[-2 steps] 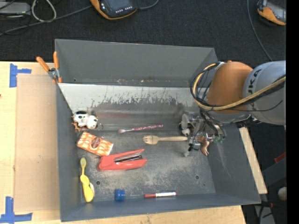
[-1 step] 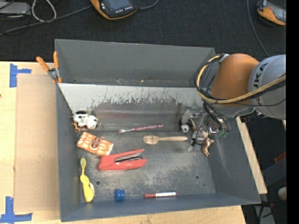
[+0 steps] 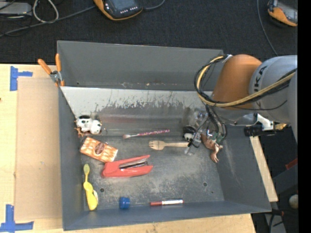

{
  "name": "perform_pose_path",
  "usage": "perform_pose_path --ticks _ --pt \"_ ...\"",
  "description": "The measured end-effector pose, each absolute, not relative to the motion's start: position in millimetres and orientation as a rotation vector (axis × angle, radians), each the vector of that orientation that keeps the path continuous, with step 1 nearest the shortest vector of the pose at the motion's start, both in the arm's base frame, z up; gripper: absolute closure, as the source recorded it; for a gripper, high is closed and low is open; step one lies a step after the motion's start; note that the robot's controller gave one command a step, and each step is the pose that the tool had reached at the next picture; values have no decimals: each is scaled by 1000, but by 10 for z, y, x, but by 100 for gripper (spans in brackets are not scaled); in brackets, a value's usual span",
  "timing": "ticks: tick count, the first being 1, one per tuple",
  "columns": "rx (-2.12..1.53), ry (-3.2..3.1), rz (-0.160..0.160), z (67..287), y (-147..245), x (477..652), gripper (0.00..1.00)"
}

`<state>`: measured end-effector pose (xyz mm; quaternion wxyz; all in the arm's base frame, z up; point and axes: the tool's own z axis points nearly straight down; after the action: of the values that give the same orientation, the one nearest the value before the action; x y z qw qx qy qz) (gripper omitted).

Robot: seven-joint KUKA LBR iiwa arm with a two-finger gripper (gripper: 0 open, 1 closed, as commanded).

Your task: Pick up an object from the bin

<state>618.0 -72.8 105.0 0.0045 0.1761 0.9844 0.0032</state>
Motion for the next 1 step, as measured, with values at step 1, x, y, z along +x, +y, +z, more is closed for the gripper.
perform_pose_path --ticks 1 --pt "167 3111 1 779 -867 6250 0"
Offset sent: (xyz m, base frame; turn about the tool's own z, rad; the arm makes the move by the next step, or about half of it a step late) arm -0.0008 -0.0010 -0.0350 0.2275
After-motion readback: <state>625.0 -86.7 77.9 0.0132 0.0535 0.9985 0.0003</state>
